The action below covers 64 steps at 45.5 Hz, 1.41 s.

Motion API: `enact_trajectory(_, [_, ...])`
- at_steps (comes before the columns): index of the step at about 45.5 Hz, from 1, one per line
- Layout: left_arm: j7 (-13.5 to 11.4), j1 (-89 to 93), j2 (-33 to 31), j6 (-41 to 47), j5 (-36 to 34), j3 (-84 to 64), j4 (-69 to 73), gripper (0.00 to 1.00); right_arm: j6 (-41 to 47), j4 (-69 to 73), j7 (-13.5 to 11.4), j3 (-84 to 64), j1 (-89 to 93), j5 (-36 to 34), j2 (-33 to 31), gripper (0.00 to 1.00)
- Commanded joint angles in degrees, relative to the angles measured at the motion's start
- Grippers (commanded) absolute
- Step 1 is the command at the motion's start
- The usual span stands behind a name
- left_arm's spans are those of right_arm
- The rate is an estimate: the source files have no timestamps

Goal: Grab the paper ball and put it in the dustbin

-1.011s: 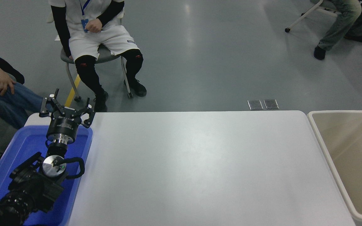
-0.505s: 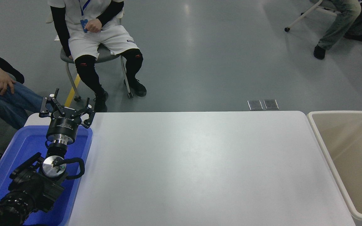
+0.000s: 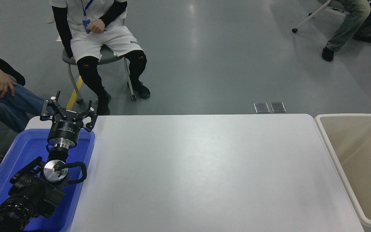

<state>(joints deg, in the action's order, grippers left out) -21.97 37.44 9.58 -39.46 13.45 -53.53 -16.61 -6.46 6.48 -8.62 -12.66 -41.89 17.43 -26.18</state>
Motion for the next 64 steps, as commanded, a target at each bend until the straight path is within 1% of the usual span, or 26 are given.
enact_trajectory(1, [0.00, 0.00, 0.00, 0.00, 0.00, 0.00, 0.00, 0.99, -0.39, -0.15, 0.01, -0.52, 0.49, -0.20, 0.26, 0.00])
enact_trajectory(3, [0.00, 0.00, 0.00, 0.00, 0.00, 0.00, 0.00, 0.99, -0.48, -0.23, 0.01, -0.61, 0.49, -0.11, 0.26, 0.00])
enact_trajectory(7, [0.00, 0.00, 0.00, 0.00, 0.00, 0.00, 0.00, 0.99, -0.48, -0.23, 0.01, -0.70, 0.49, -0.11, 0.17, 0.12])
enact_trajectory(8, [0.00, 0.00, 0.00, 0.00, 0.00, 0.00, 0.00, 0.99, -0.57, -0.32, 0.01, -0.70, 0.49, -0.11, 0.17, 0.18])
enact_trajectory(9, [0.00, 0.00, 0.00, 0.00, 0.00, 0.00, 0.00, 0.99, -0.74, -0.41, 0.01, -0.70, 0.49, -0.11, 0.17, 0.25])
enact_trajectory(12, [0.00, 0.00, 0.00, 0.00, 0.00, 0.00, 0.00, 0.99, -2.24, -0.94, 0.01, -0.70, 0.49, -0.11, 0.08, 0.55])
enact_trajectory(14, [0.00, 0.00, 0.00, 0.00, 0.00, 0.00, 0.00, 0.99, -3.46, -0.94, 0.01, -0.70, 0.49, -0.11, -0.01, 0.71])
enact_trajectory(15, [0.00, 0.00, 0.00, 0.00, 0.00, 0.00, 0.00, 0.99, -4.08, -0.94, 0.01, -0.70, 0.49, -0.11, -0.01, 0.77])
enact_trajectory(16, [0.00, 0.00, 0.00, 0.00, 0.00, 0.00, 0.00, 0.99, -4.61, -0.94, 0.01, -0.61, 0.49, -0.20, -0.01, 0.81])
enact_trajectory(17, [0.00, 0.00, 0.00, 0.00, 0.00, 0.00, 0.00, 0.99, -5.14, -0.94, 0.01, -0.61, 0.49, -0.20, -0.01, 0.83])
enact_trajectory(22, [0.00, 0.00, 0.00, -0.09, 0.00, 0.00, 0.00, 0.99, -5.93, -0.85, 0.01, -0.53, 0.49, -0.20, 0.17, 0.86])
enact_trajectory(27, [0.00, 0.00, 0.00, 0.00, 0.00, 0.00, 0.09, 0.99, -5.93, -0.85, 0.01, -0.26, 0.40, -0.20, 0.17, 0.98])
enact_trajectory(54, [0.00, 0.00, 0.00, 0.00, 0.00, 0.00, 0.00, 0.99, -5.76, 0.29, 0.01, 0.09, -0.21, -0.20, -0.01, 1.00])
enact_trajectory(59, [0.00, 0.00, 0.00, -0.01, 0.00, 0.00, 0.00, 0.99, -5.84, 2.40, 0.01, 1.66, -1.96, -0.29, -1.41, 1.00])
enact_trajectory(64, [0.00, 0.00, 0.00, -0.09, 0.00, 0.00, 0.09, 0.99, -5.76, 7.14, 0.01, 10.18, -3.64, -0.20, -5.27, 1.00])
